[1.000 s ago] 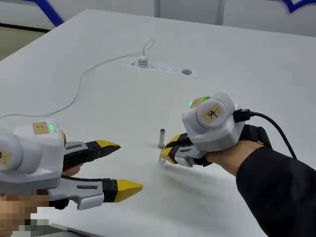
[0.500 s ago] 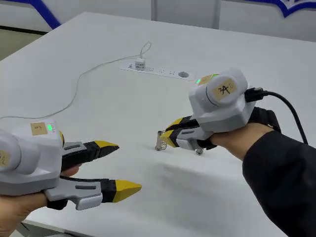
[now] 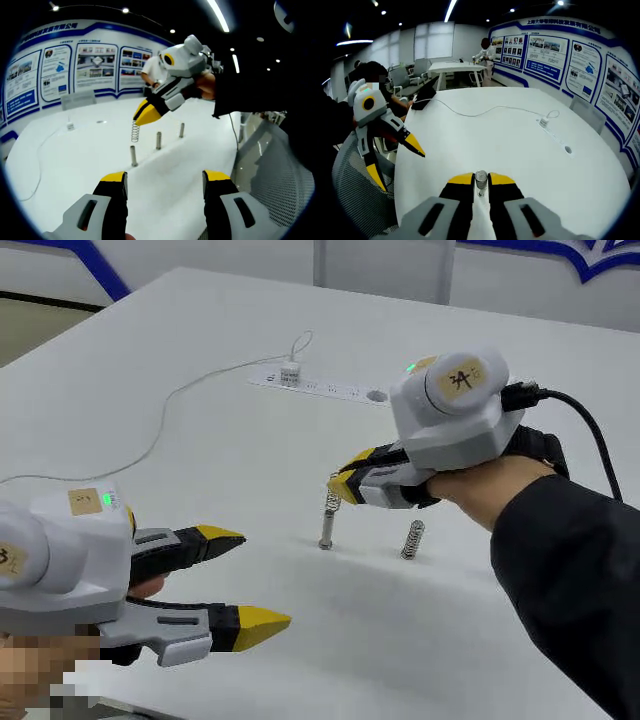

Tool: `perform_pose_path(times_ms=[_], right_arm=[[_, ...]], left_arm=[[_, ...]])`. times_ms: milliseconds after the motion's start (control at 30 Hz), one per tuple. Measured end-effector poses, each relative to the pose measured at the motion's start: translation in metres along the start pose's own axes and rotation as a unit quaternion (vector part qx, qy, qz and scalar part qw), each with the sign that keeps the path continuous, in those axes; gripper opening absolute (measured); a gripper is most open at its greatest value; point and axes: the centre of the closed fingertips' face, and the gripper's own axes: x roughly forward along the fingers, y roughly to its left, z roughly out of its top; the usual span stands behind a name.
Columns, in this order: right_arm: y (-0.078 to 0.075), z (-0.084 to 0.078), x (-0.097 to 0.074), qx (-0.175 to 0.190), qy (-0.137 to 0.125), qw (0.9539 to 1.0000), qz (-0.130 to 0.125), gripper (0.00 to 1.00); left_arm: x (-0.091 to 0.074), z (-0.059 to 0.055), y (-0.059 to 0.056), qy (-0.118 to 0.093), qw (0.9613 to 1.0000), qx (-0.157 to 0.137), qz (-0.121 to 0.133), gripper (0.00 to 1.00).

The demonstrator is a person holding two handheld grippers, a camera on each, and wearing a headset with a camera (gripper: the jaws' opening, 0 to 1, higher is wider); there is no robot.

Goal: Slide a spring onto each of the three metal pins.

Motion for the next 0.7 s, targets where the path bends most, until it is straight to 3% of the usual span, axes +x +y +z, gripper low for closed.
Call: perform_pose_path(times_ms=[700], right_arm=[[-0.004, -0.018, 0.022, 0.018, 0.027, 0.9994, 0.009, 0.12]], left_arm=[[-0.002, -0.005, 0.004, 0.003, 0.9999, -0.008, 0.006, 0.62]])
